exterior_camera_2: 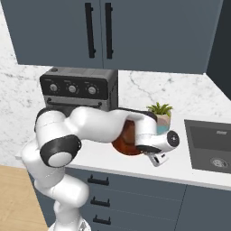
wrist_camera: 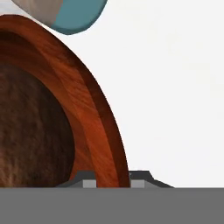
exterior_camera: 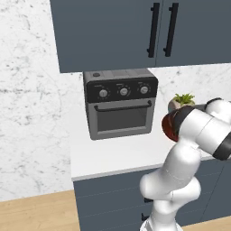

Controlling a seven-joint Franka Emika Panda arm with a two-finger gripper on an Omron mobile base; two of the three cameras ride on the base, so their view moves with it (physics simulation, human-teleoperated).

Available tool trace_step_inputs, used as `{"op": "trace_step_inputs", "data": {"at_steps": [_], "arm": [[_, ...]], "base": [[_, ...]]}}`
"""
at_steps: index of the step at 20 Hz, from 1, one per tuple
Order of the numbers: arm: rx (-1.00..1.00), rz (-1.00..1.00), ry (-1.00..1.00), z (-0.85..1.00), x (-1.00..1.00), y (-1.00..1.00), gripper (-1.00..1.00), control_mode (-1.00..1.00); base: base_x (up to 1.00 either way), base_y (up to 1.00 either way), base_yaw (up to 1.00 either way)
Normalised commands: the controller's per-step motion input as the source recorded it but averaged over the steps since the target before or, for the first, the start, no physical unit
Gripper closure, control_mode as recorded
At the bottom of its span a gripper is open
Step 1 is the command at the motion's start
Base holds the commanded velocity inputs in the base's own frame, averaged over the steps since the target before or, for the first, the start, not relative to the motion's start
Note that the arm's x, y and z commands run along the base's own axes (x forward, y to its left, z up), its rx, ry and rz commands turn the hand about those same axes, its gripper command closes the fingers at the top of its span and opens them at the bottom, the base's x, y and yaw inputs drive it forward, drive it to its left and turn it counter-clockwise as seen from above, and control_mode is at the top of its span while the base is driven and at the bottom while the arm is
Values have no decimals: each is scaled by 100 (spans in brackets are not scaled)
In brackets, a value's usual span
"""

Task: Pick up the bowls on the counter and stack them on top of one another in the open cabinet. Place the smaller bowl on top of the larger bowl.

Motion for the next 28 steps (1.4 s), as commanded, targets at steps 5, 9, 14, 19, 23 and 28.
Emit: {"op": "trace_step_inputs", "data": {"at_steps": [5, 9, 14, 19, 23, 28], "arm": [[1, -6, 2, 69, -35, 11, 100, -100], [4, -5, 9, 77, -48, 21, 100, -100], [5, -3, 11, 69, -50, 45, 100, -100], [1, -3, 1, 52, -42, 45, 100, -100], [0, -3, 0, 50, -38, 46, 100, -100], [0, -1, 1, 63, -17, 49, 100, -100]], "base": [[0, 0, 0], [0, 0, 0], [0, 0, 0], [0, 0, 0], [0, 0, 0], [0, 0, 0]]}}
